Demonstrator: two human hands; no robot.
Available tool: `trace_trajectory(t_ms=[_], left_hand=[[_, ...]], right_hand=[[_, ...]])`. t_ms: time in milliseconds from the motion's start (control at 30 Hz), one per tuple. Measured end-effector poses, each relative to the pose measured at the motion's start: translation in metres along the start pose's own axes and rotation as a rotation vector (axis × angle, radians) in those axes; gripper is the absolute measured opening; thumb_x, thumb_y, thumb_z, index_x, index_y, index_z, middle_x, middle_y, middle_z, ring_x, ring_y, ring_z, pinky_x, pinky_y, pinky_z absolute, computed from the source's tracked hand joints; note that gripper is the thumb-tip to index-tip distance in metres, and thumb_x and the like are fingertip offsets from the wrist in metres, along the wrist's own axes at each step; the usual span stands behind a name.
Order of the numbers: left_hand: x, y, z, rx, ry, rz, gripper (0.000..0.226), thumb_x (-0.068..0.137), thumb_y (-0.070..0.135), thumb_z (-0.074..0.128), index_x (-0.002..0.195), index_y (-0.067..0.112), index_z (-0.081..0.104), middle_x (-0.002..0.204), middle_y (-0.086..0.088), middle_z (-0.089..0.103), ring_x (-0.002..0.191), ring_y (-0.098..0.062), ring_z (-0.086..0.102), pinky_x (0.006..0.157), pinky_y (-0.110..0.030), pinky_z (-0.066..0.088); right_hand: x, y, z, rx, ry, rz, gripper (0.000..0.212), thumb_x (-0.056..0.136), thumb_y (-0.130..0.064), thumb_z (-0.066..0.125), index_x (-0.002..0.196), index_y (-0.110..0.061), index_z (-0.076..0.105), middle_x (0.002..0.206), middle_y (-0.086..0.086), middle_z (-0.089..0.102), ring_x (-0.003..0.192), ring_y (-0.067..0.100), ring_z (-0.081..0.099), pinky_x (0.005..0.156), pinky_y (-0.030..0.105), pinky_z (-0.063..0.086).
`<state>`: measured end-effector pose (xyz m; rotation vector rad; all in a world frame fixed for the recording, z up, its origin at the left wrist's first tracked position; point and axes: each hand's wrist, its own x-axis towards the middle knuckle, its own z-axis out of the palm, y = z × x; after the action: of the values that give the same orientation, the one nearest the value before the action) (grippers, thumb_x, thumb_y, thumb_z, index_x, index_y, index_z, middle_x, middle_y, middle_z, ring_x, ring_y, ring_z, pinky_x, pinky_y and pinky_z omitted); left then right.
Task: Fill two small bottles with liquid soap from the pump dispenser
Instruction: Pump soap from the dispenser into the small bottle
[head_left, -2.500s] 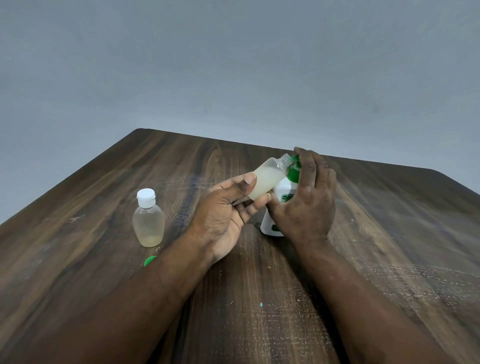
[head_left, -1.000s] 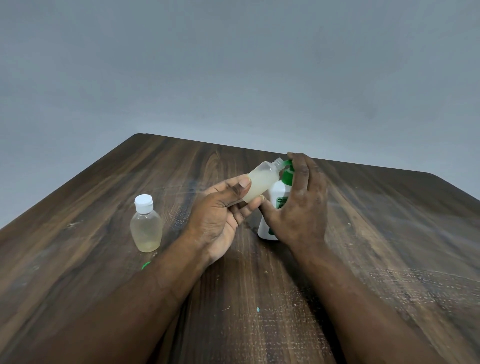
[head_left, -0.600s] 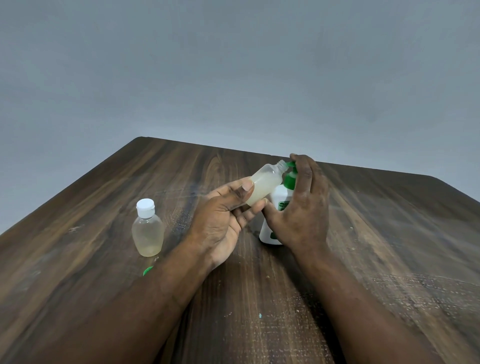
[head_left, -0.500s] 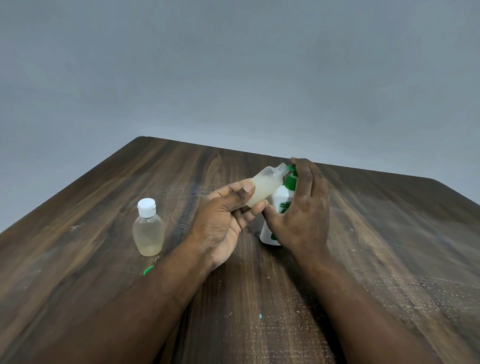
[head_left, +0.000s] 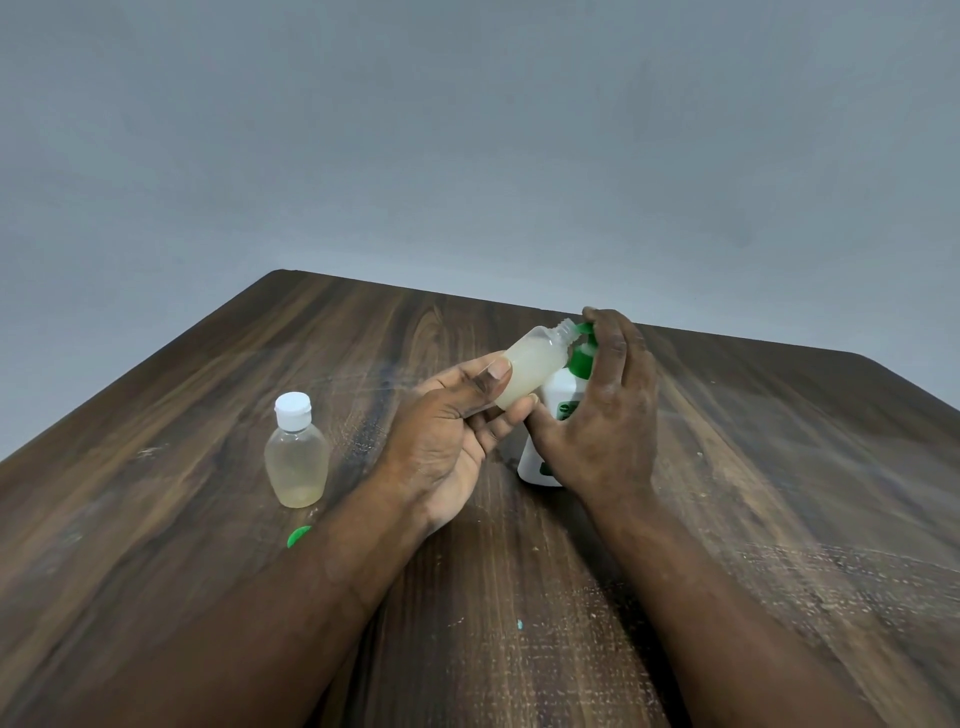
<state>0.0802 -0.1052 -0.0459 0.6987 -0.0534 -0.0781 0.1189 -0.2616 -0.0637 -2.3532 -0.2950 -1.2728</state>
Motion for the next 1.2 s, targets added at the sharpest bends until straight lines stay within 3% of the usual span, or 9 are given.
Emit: trace_trajectory(t_ms=[200, 333, 700, 1200], left_hand=[[-0.0017, 0.0004, 0.0005, -0.003, 0.007, 0.006, 0.044, 0.080, 0.013, 0.075, 0.118, -0.008, 0.068, 0.109, -0.019, 0.077, 0.096, -0.027, 0.074, 0.075, -0.027, 0.063], [-0.0008, -0.0005, -0.0005, -0.004, 0.001, 0.005, 0.043, 0.083, 0.013, 0.074, 0.120, -0.008, 0.067, 0.110, -0.019, 0.077, 0.097, -0.026, 0.074, 0.076, -0.027, 0.063], [0.0001, -0.0007, -0.0011, -0.014, 0.007, -0.006, 0.045, 0.083, 0.013, 0.074, 0.122, -0.009, 0.067, 0.118, -0.023, 0.074, 0.102, -0.029, 0.073, 0.074, -0.026, 0.063], [-0.0002, -0.0016, -0.0005, -0.010, -0.016, 0.001, 0.044, 0.084, 0.012, 0.074, 0.122, -0.009, 0.066, 0.117, -0.023, 0.074, 0.101, -0.027, 0.074, 0.074, -0.026, 0.062]], right_hand=[[-0.0041, 0.0029, 0.0013, -0.005, -0.013, 0.002, 0.094, 0.077, -0.057, 0.075, 0.152, -0.010, 0.042, 0.151, 0.013, 0.048, 0.132, 0.031, 0.048, 0.104, 0.053, 0.049], [-0.0014, 0.0001, -0.0012, 0.007, -0.026, 0.004, 0.097, 0.074, -0.060, 0.066, 0.155, -0.014, 0.037, 0.152, 0.012, 0.047, 0.132, 0.029, 0.047, 0.105, 0.050, 0.048], [-0.0004, 0.0011, -0.0001, 0.008, -0.033, 0.005, 0.094, 0.076, -0.058, 0.065, 0.153, -0.012, 0.038, 0.152, 0.014, 0.048, 0.134, 0.034, 0.049, 0.103, 0.059, 0.049], [-0.0003, 0.0001, -0.0012, 0.033, -0.009, -0.007, 0.092, 0.075, -0.054, 0.065, 0.153, -0.014, 0.038, 0.151, 0.012, 0.048, 0.133, 0.033, 0.049, 0.105, 0.055, 0.048]])
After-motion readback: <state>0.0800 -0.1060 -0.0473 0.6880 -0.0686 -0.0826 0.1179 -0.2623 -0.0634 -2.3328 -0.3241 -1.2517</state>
